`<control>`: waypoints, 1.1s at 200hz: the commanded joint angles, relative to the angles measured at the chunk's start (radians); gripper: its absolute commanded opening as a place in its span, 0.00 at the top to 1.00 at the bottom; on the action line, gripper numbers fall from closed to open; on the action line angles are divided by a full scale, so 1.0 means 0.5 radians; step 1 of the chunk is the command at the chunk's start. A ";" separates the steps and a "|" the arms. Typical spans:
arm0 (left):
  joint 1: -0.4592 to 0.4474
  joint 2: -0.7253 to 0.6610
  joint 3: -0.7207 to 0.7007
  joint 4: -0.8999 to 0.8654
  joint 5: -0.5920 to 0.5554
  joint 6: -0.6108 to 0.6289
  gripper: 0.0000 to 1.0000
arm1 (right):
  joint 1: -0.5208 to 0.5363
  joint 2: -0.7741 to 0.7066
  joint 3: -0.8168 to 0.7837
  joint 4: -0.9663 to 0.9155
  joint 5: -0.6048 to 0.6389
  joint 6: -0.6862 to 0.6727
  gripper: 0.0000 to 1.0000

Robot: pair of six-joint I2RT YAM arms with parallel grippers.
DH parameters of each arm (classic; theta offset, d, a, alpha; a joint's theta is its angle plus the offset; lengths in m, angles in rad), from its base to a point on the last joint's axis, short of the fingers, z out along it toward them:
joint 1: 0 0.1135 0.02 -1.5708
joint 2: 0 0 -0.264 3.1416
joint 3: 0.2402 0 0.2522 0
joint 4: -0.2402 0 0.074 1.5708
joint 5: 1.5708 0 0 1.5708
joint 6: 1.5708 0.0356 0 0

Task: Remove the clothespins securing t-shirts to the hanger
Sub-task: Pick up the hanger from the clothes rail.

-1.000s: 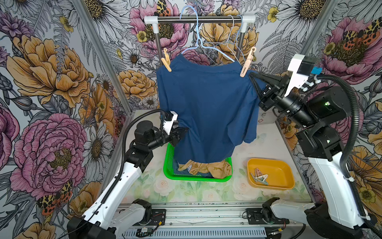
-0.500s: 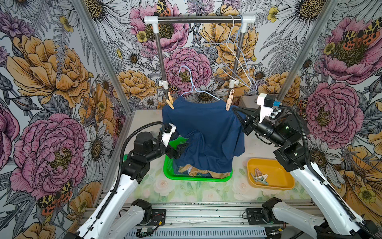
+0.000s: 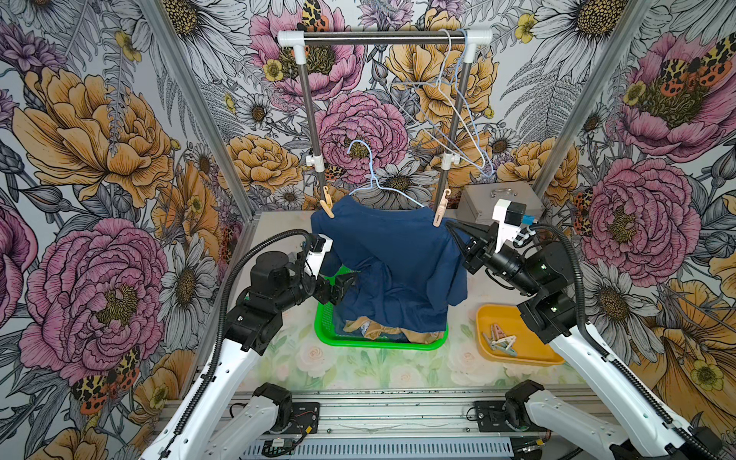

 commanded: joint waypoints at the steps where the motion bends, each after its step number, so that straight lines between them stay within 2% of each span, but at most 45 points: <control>1: 0.007 0.002 0.138 0.028 -0.041 -0.150 0.04 | 0.032 -0.027 -0.046 0.270 -0.040 0.063 1.00; 57: 0.001 0.074 0.434 0.033 -0.180 -0.242 0.04 | 0.095 -0.130 -0.347 0.346 0.020 0.058 1.00; 116: -0.005 0.480 0.800 0.117 0.090 -0.443 0.12 | 0.154 -0.283 -0.617 0.386 0.128 -0.001 1.00; 178: -0.142 0.815 1.039 0.130 0.128 -0.469 0.19 | 0.166 -0.368 -0.686 0.302 0.168 -0.074 1.00; 190: -0.167 0.859 1.062 0.130 0.131 -0.477 0.22 | 0.166 -0.375 -0.684 0.285 0.171 -0.089 1.00; 220: -0.223 0.914 1.098 0.145 0.116 -0.484 0.37 | 0.168 -0.377 -0.687 0.248 0.173 -0.123 1.00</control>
